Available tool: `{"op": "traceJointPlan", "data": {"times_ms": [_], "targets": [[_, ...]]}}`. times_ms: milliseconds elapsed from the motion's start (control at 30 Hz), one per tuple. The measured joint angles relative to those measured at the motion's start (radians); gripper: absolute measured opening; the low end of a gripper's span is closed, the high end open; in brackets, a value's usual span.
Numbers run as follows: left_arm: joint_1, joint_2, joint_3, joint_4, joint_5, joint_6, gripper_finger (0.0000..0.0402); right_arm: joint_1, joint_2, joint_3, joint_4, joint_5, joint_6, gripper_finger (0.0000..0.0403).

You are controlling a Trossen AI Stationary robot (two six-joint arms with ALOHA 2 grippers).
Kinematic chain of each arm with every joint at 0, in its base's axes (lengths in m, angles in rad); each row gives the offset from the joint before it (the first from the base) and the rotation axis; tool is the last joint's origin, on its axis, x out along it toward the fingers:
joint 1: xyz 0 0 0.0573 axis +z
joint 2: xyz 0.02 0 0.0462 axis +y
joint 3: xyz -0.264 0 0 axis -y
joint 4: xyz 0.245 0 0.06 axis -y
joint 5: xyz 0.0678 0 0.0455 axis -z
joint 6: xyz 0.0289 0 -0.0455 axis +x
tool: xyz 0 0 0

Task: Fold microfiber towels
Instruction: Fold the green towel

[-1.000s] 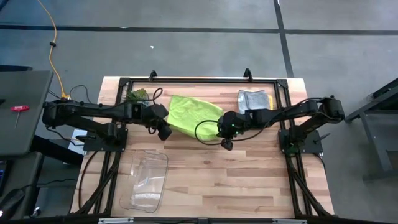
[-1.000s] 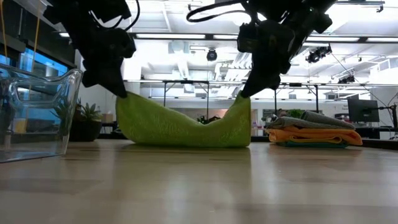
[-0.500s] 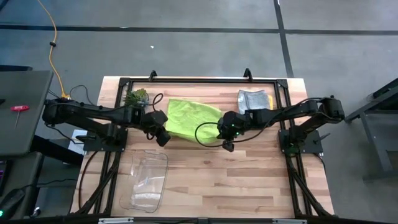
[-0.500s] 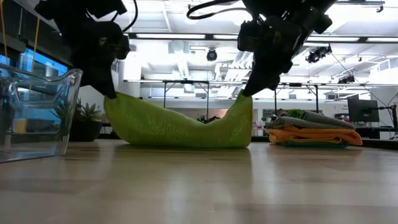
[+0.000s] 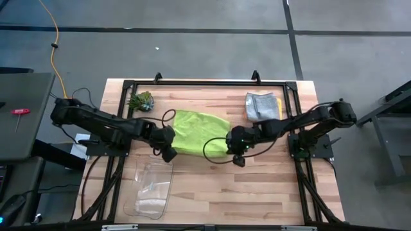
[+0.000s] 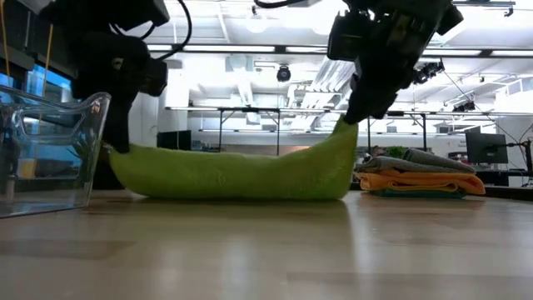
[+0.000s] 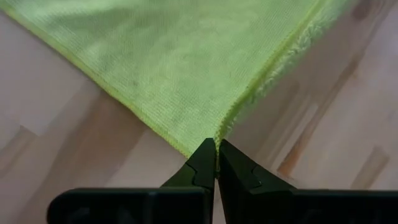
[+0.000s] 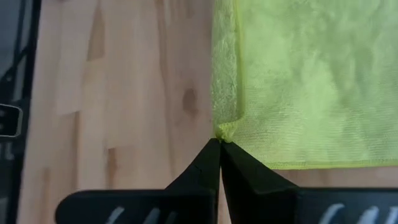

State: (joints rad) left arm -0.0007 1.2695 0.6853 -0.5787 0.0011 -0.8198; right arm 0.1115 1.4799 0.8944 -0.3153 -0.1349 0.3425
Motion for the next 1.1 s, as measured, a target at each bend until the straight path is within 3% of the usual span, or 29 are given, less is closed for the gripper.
{"op": "traceJointPlan", "data": {"times_ms": [200,467,833,1100], "targets": [[0.023,-0.029,0.015,-0.001,0.037,-0.011,0.0,-0.02,0.0,0.042,-0.001,-0.001,0.098,0.0],[0.182,-0.066,0.02,-0.001,-0.046,0.111,0.0,-0.15,-0.001,0.092,-0.082,0.129,0.157,0.0],[0.37,0.007,0.016,0.01,-0.162,0.204,0.0,-0.279,0.0,0.092,-0.177,0.205,0.234,0.0],[0.415,0.063,0.016,0.137,-0.171,0.252,0.0006,-0.295,-0.001,0.092,-0.185,0.204,0.271,0.0]]}}
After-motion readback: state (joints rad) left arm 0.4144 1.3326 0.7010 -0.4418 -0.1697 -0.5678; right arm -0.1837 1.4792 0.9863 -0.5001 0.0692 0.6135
